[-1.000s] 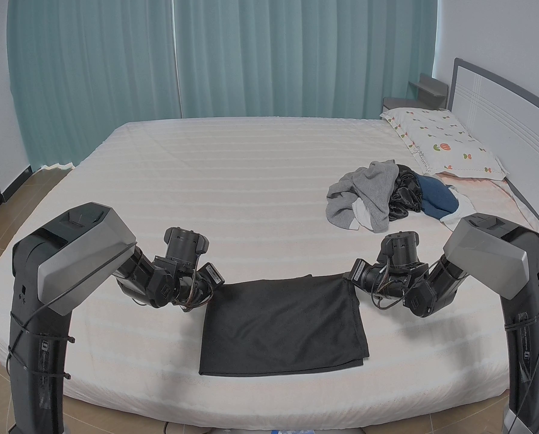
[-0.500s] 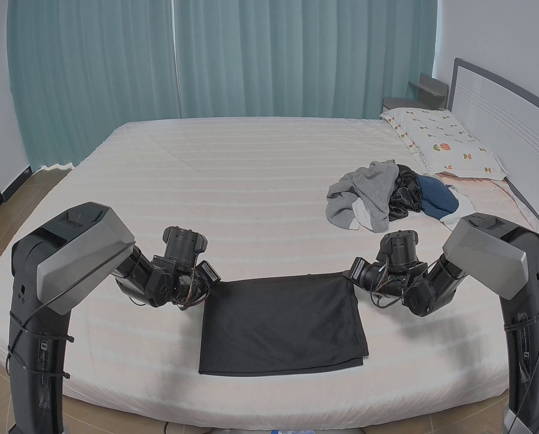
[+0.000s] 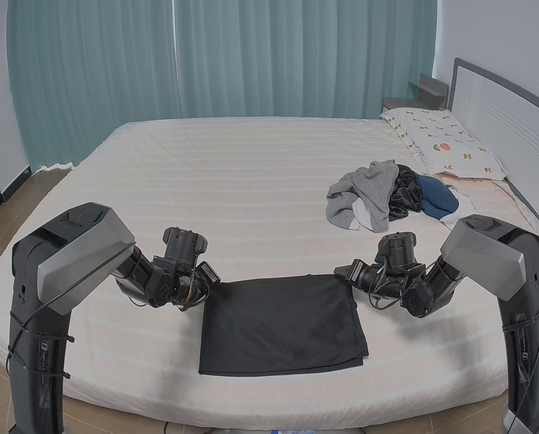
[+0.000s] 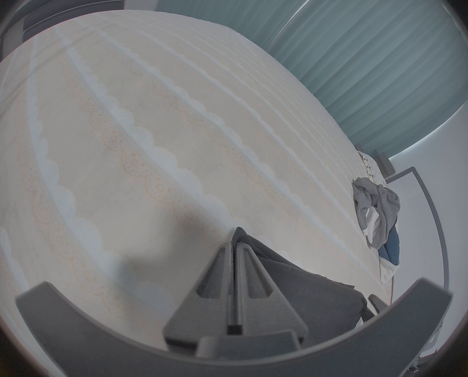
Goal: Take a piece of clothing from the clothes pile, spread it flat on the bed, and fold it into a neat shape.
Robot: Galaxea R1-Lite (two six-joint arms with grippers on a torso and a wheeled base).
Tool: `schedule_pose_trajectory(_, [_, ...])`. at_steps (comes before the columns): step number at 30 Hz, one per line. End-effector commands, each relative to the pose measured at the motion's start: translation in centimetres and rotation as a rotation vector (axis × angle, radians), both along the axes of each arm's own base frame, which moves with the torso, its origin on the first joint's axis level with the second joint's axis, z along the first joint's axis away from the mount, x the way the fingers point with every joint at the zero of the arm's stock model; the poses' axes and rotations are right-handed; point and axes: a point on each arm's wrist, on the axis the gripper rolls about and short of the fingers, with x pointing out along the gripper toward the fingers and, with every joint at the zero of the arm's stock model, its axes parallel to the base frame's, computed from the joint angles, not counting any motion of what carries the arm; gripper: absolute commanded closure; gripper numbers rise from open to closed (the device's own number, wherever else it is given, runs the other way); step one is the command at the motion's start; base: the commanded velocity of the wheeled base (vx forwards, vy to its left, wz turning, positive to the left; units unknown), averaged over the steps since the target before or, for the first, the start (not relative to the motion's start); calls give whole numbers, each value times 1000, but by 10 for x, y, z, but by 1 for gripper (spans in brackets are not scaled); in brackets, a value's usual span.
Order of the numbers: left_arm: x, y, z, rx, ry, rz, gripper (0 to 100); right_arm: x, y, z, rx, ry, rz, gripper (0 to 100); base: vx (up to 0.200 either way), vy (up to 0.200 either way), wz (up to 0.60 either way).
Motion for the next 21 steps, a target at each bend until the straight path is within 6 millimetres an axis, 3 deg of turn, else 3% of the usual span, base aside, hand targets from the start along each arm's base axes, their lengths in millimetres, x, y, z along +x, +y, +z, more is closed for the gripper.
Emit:
schedule_pose_trajectory(1, [0,0,0,-2,1,1,100,-2,-5,15,12,-21,-8,0,0,0,0])
schedule_pose_trajectory(9, [0,0,3,-29,1,14,100,-21,-13,20,5,23,-8,0,0,0,0])
schedule_pose_trajectory(10, [0,0,3,-29,1,14,0,-21,-14,19,6,25,-8,0,0,0,0])
schedule_pose_trajectory(14, [0,0,3,-28,2,14,0,-27,-13,16,-1,45,-2,0,0,0,0])
schedule_pose_trajectory(21, [-1,7,12,-52,-7,49,0,-72,-22,28,13,132,93,0,0,0,0])
